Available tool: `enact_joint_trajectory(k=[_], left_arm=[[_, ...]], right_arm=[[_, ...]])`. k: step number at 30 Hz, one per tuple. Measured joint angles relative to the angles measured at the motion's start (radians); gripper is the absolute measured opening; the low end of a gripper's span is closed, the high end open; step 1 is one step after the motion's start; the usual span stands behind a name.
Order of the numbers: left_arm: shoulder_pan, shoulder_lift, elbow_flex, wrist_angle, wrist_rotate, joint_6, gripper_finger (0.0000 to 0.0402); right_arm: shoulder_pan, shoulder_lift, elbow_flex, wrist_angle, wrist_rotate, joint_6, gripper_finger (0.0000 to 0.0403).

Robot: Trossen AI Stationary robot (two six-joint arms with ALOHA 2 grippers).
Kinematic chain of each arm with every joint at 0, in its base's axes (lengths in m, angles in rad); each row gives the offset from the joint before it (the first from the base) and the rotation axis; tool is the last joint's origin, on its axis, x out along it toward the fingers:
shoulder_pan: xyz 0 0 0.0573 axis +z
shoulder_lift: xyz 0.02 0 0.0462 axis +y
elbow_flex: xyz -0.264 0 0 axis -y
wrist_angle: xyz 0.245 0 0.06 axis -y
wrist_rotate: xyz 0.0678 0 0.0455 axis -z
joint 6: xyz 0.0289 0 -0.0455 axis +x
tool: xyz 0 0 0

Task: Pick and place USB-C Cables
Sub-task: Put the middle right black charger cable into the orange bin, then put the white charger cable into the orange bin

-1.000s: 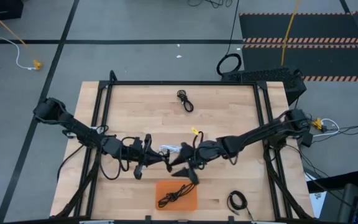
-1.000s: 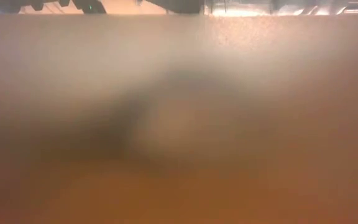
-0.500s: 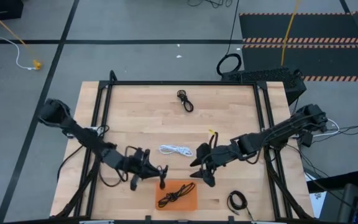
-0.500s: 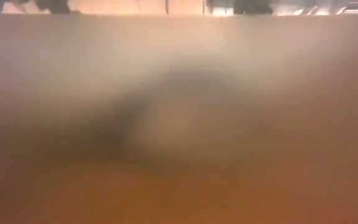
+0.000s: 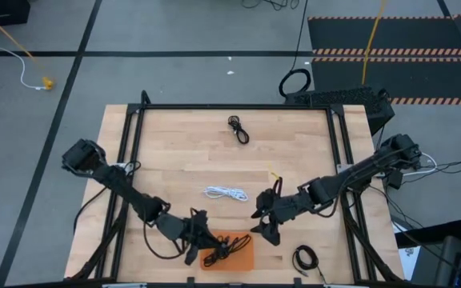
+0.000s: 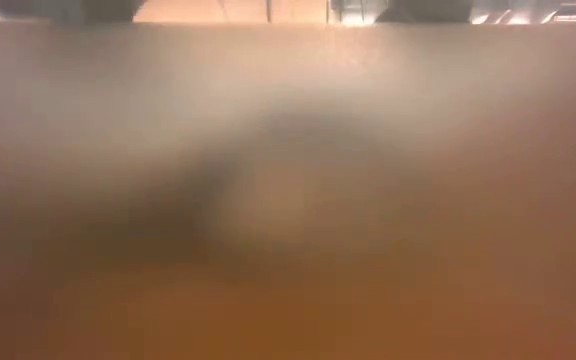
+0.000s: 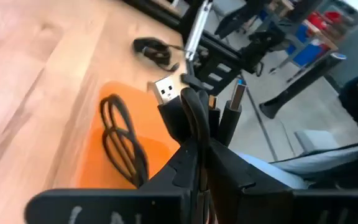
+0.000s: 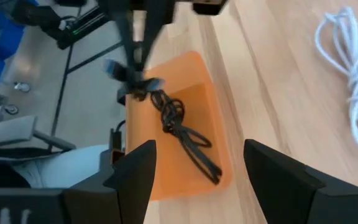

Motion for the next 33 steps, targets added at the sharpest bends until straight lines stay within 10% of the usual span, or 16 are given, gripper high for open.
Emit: enact_joint_trajectory(k=[20, 33], left_arm=[[0.026, -0.003, 0.006, -0.072, 0.065, -0.05, 0.0181], [0.326, -0.017, 0.005, -0.425, 0.127, 0.063, 0.0186]], right_arm=[[0.021, 0.0, 0.0, -0.052, 0.0, 0.0, 0.0233], [0.002, 0.0, 0.0, -0.068, 0.0, 0.007, 0.0233]])
